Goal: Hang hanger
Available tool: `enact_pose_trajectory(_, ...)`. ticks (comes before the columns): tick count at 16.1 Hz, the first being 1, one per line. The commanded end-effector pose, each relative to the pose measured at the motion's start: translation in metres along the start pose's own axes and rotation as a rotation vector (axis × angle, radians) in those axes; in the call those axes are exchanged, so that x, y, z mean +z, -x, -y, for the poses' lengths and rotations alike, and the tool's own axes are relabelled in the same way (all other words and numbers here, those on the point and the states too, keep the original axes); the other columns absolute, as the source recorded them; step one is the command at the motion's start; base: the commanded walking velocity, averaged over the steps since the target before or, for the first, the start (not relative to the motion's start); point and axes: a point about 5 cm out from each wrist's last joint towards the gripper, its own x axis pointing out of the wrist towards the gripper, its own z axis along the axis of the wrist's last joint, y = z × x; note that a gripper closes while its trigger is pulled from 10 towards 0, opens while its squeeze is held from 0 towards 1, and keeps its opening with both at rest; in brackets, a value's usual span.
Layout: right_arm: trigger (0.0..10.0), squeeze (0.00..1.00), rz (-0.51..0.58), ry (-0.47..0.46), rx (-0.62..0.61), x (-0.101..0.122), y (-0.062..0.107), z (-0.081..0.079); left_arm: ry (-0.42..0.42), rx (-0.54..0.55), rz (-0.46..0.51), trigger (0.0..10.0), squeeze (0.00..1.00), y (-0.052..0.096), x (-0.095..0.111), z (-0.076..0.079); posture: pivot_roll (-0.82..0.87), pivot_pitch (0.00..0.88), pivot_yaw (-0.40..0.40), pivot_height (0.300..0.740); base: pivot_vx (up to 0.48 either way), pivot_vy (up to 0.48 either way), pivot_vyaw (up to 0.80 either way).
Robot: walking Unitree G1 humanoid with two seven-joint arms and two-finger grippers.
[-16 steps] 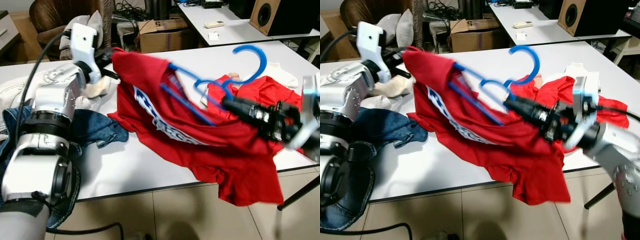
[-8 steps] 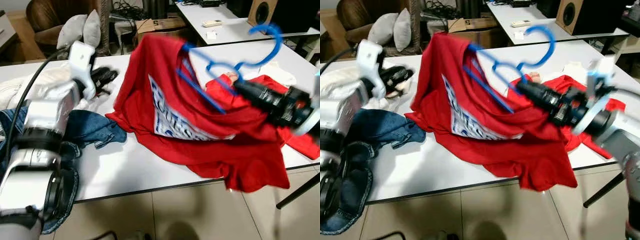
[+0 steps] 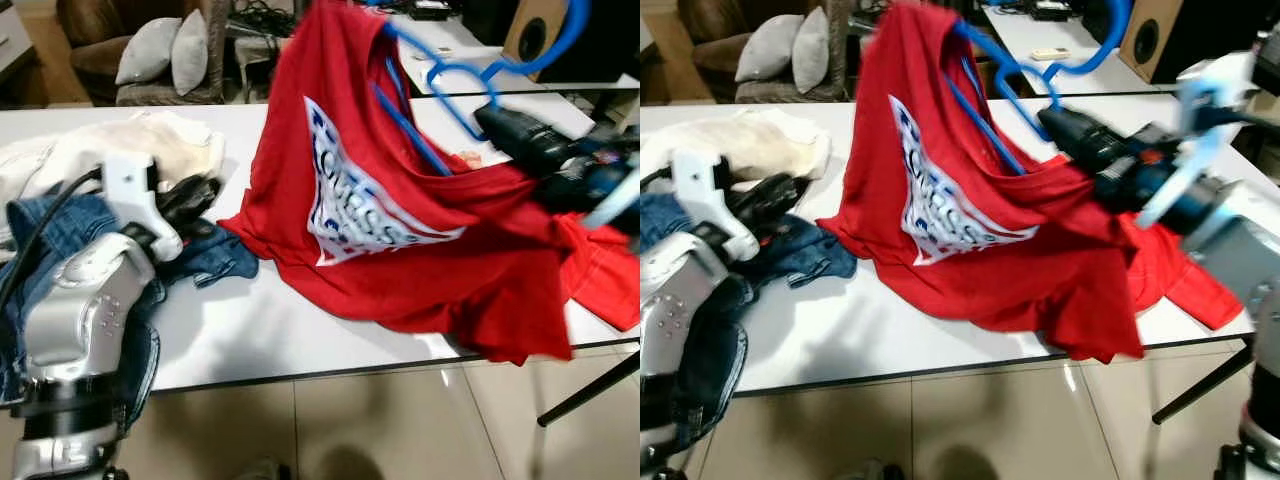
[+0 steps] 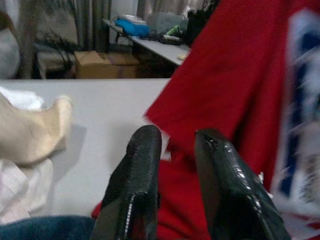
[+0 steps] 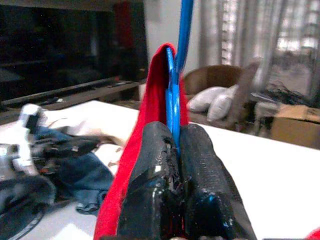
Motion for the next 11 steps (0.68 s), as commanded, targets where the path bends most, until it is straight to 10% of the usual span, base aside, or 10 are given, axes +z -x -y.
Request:
enact_pose_trajectory(1,10.0,0.0,-0.008,-0.009,-0.053,-0.004,0.0,-0.003,-0.034,-0.011,-0.029,10.0,0.0,0.005,-0.004,0.02,0.0,0.0,-0.005,0.74,0.0,0.0,0.0)
enact_pose_trajectory(11,10.0,0.0,-0.14,-0.018,-0.247,-0.044,0.006,-0.018,-0.132,-0.041,-0.131,10.0,0.0,-0.002,-0.023,0.053,-0.08,0.0,0.057,0.74,-0.213,0.0,0.0)
